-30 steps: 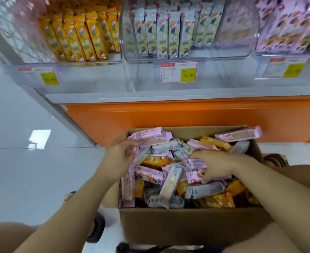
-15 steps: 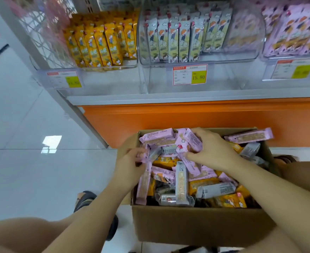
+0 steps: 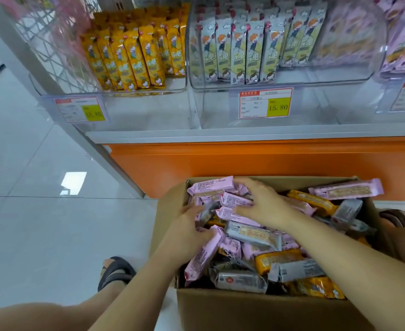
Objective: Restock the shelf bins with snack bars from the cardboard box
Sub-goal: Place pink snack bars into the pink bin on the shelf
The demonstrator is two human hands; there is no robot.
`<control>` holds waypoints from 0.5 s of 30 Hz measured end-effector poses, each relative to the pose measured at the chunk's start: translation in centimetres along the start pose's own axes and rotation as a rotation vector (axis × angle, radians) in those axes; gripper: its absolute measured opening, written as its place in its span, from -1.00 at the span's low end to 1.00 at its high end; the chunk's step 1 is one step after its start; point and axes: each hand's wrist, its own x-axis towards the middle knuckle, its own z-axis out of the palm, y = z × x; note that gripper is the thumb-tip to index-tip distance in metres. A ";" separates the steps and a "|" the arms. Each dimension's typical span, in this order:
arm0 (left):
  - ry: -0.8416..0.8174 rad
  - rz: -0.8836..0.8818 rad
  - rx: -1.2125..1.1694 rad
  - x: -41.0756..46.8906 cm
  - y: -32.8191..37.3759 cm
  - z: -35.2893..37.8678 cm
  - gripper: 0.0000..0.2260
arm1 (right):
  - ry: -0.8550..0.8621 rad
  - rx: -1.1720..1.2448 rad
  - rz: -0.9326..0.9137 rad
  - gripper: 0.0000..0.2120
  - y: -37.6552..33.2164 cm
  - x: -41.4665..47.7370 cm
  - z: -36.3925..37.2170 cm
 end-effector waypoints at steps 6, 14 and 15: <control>-0.078 -0.015 -0.061 0.4 -0.1 0.1 -0.40 | 0.049 0.047 0.061 -0.43 -0.3 1.6 0.7; -0.046 -0.012 -0.146 0.2 -0.2 0.8 -0.31 | 0.163 0.003 -0.009 -0.74 -1.4 2.4 1.8; -0.048 0.005 -0.163 0.2 -0.2 0.7 -0.29 | 0.144 -0.011 -0.011 -0.76 -1.4 2.4 2.0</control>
